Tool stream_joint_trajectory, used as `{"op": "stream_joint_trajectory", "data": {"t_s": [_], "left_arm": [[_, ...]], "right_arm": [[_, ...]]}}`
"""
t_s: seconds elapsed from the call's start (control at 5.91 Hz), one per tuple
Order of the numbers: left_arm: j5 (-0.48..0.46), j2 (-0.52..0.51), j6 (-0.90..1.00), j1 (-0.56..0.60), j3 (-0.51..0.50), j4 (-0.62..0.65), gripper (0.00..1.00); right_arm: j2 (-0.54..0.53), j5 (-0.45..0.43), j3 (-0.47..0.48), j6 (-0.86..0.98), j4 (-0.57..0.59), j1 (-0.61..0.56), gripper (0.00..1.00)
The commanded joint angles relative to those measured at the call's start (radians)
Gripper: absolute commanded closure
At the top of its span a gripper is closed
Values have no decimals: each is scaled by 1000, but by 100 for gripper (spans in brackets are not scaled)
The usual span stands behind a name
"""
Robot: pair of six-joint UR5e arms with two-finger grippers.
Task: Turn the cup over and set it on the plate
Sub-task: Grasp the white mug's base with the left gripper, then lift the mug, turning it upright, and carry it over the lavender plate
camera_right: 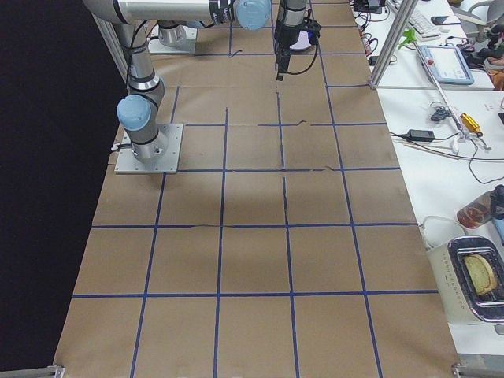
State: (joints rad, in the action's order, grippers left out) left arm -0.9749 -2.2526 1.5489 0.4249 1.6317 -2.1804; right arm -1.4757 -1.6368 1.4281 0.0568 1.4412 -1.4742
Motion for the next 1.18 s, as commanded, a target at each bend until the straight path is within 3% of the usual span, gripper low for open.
{"op": "stream_joint_trajectory", "data": {"t_s": [0.0,0.51,0.68,1.02], "left_arm": [[5,1,-1,-2,-7,-16,100],[18,40,-24,-6,-15,-86,100],[53,126,-61,-3,-65,-211,100],[126,276,-244,23,-139,-292,100]], "right_arm": [[0,0,0,0,-1,0,0],[0,0,0,0,-1,0,0],[0,0,0,0,-1,0,0],[0,0,0,0,-1,0,0]]}}
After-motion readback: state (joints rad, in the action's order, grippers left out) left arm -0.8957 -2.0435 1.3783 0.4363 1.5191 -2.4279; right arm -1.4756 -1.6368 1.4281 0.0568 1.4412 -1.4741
